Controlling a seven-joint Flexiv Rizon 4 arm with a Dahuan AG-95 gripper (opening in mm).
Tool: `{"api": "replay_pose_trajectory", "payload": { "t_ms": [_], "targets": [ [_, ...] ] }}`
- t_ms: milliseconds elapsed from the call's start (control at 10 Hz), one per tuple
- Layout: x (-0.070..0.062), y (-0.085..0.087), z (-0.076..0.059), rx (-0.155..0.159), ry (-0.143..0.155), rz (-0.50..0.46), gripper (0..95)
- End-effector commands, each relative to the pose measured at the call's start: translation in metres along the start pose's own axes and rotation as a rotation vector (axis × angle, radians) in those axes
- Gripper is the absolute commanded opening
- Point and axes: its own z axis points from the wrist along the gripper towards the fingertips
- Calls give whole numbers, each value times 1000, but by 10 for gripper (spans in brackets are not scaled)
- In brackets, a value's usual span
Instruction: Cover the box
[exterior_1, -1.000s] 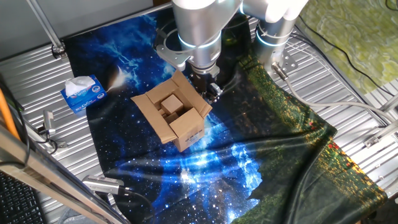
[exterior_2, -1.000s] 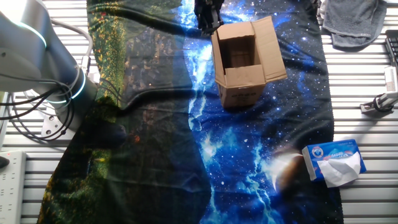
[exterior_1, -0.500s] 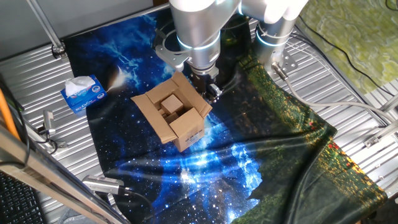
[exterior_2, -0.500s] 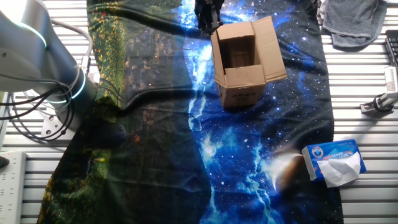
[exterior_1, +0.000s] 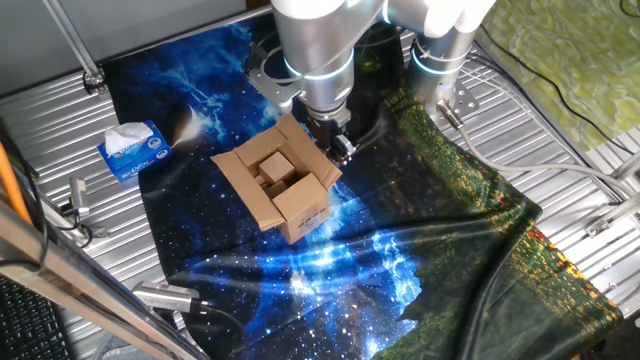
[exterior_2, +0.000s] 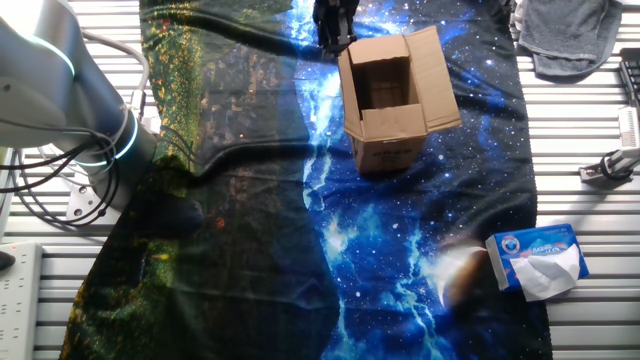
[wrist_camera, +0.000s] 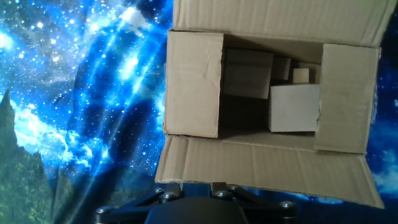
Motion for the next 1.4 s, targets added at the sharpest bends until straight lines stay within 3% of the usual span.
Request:
{"api": "replay_pose_trajectory", "payload": {
  "t_ms": [100, 300, 700, 1000, 1400],
  "targets": [
    [0, 0, 0, -2, -5, -12, 190],
    [0, 0, 0, -11, -13, -31, 190],
    [4, -29, 0, -29, -29, -76, 190],
    [-1, -40, -4, -37, -30, -86, 190],
    [-14, -42, -11, -42, -22, -88, 190]
  ]
}}
